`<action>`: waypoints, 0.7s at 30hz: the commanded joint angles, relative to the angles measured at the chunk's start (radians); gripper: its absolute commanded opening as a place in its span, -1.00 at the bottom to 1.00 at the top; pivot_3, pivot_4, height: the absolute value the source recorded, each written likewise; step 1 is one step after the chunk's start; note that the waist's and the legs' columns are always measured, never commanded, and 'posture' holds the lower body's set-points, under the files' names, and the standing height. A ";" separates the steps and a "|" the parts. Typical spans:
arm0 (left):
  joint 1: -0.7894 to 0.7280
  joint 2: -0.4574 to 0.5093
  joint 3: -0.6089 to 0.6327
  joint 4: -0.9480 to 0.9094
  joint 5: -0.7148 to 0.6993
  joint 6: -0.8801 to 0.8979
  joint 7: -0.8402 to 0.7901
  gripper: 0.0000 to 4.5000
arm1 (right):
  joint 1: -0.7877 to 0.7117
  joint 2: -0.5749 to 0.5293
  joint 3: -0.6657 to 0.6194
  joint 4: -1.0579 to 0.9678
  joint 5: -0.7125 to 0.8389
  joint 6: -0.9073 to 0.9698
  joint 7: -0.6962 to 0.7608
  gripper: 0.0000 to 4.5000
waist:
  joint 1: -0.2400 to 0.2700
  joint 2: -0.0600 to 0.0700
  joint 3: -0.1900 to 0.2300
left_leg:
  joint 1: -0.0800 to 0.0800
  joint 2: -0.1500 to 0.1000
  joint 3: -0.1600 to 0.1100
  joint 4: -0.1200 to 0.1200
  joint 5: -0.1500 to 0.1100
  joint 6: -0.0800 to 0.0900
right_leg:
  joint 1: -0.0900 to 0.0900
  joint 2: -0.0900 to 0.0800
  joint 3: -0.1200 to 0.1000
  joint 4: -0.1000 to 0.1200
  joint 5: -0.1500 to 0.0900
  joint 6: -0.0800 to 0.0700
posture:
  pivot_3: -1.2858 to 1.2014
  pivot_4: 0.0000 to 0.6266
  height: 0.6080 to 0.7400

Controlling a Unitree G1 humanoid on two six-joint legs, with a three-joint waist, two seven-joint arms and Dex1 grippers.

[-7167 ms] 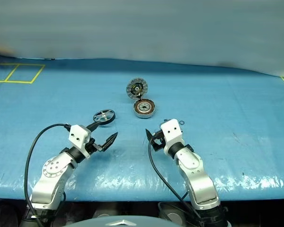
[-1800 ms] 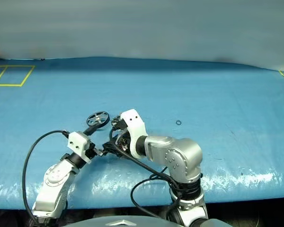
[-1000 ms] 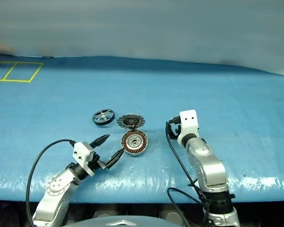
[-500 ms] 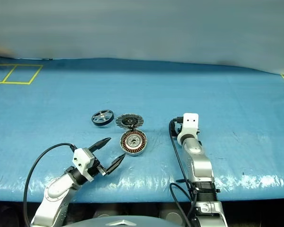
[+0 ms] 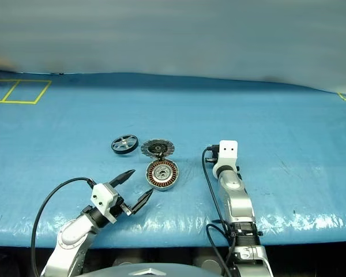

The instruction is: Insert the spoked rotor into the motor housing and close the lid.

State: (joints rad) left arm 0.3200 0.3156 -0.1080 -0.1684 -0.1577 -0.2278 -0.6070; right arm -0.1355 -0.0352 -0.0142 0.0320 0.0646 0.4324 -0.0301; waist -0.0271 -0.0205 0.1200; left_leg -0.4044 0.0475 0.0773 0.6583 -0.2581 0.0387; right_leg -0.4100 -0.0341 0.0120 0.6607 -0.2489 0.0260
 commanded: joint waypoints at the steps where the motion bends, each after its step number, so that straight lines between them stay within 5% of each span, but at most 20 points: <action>1: 0.001 -0.001 -0.007 -0.039 -0.001 -0.007 0.010 1.00 | 0.111 -0.069 0.112 -0.148 -0.006 0.145 0.115 -0.71 | 0.001 0.000 0.000 | 0.000 0.000 0.000 0.000 0.000 0.000 | 0.000 0.000 0.000 0.000 0.000 0.000 | 0.03 -0.52 1.00; 8: -0.012 0.000 -0.010 -0.040 -0.013 0.004 0.007 1.00 | 0.137 -0.351 0.294 -0.569 0.102 0.288 0.461 -0.71 | -0.002 0.003 0.003 | 0.000 0.000 0.001 0.000 0.000 0.001 | -0.002 -0.002 -0.001 0.000 -0.001 0.000 | 0.03 -0.52 1.00; 21: -0.018 0.000 -0.008 -0.018 -0.015 -0.002 0.004 1.00 | -0.040 -0.279 0.436 -0.578 0.137 0.336 0.496 -0.71 | 0.009 -0.001 0.007 | -0.007 -0.002 0.000 0.001 -0.001 0.002 | -0.006 -0.002 -0.004 -0.001 0.001 0.002 | 0.03 -0.52 1.00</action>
State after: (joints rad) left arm 0.2996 0.3162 -0.1104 -0.1690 -0.1602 -0.2201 -0.6003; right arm -0.1603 -0.3170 0.4060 -0.5485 0.2196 0.7742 0.4771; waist -0.0176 -0.0215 0.1272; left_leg -0.4110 0.0458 0.0773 0.6599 -0.2594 0.0408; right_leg -0.4156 -0.0364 0.0082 0.6595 -0.2481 0.0283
